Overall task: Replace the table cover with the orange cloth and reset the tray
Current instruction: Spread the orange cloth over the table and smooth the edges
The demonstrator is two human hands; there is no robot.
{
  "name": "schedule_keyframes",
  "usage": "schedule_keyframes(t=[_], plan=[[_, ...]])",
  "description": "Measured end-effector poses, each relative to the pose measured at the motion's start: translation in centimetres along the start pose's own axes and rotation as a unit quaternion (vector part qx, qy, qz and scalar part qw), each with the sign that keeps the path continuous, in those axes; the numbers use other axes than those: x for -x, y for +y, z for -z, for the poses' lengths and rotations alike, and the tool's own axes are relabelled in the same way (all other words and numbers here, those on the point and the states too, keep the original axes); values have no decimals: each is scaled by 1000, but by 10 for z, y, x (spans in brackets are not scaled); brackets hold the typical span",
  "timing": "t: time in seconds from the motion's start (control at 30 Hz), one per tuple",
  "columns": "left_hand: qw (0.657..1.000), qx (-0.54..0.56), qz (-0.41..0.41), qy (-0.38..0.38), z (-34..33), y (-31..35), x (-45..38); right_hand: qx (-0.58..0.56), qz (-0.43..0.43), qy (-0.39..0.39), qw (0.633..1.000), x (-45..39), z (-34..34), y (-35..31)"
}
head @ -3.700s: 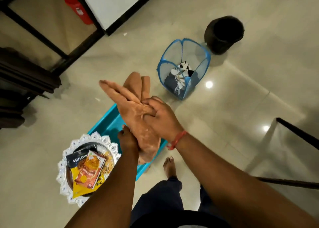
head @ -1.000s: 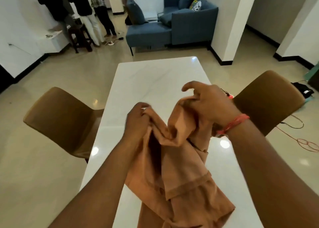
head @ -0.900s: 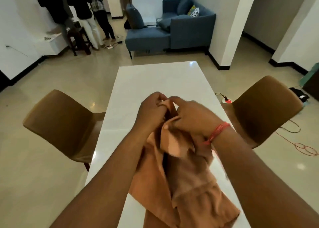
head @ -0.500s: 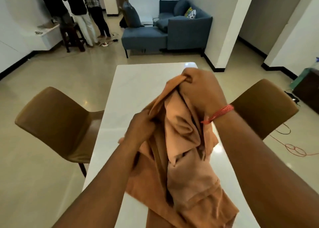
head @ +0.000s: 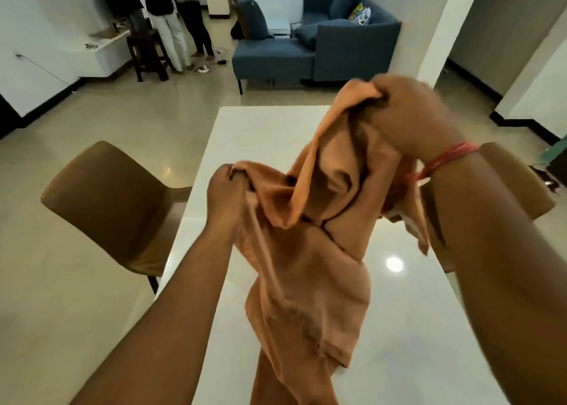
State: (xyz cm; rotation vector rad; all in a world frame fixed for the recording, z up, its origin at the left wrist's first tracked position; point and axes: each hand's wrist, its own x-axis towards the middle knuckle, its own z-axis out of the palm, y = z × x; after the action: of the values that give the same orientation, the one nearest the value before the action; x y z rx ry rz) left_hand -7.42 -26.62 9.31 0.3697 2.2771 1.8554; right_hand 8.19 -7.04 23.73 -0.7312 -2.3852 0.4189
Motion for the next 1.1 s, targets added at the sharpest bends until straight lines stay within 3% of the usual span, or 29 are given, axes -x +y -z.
schedule_keyframes(t=[0.07, 0.13, 0.2, 0.27, 0.33, 0.4, 0.47, 0.53, 0.6, 0.7, 0.77, 0.83, 0.87, 0.97, 1.0, 1.1], plan=[[998, -42, -29, -38, -11, 28, 3, -19, 18, -89, 996, 31, -38, -10], [992, -87, -75, -56, -15, 42, 11, -48, 18, -104, 993, 37, -57, -10], [967, -146, -185, -95, -12, 48, 20, -78, 39, -128, 988, 40, -68, -16], [927, -153, -250, -233, -12, 53, 29, -107, 62, -170, 978, 46, -76, -28], [904, -138, -239, -327, -16, 56, 35, -137, 65, -174, 973, 44, -70, -32], [928, -121, -234, -263, -14, 55, 29, -154, 62, -210, 964, 41, -62, -26], [941, -147, -268, -145, -4, 52, 18, -78, 74, -280, 954, 42, -59, -10], [942, -143, -291, -86, 6, 49, 13, 23, 75, -295, 952, 45, -65, 15], [954, -133, -266, -34, 13, 42, 11, 62, 21, -253, 965, 46, -72, 39], [986, -64, -126, 89, 25, 24, 4, 89, -61, -169, 980, 45, -72, 60], [989, -80, -70, 101, 34, 16, -1, 72, -63, -102, 990, 45, -69, 64], [983, -141, -118, 13, 34, 19, 5, 3, -15, -78, 997, 45, -64, 49], [971, -165, -161, -65, 28, 25, 11, -39, 16, -84, 996, 44, -62, 36], [907, -206, -201, -306, -2, 60, 43, -116, 94, -105, 983, 45, -65, -7], [896, -218, -213, -322, -10, 67, 48, -142, 102, -99, 980, 47, -69, -15], [905, -249, -244, -244, -12, 78, 41, -334, 30, -108, 936, 55, -77, -13]])
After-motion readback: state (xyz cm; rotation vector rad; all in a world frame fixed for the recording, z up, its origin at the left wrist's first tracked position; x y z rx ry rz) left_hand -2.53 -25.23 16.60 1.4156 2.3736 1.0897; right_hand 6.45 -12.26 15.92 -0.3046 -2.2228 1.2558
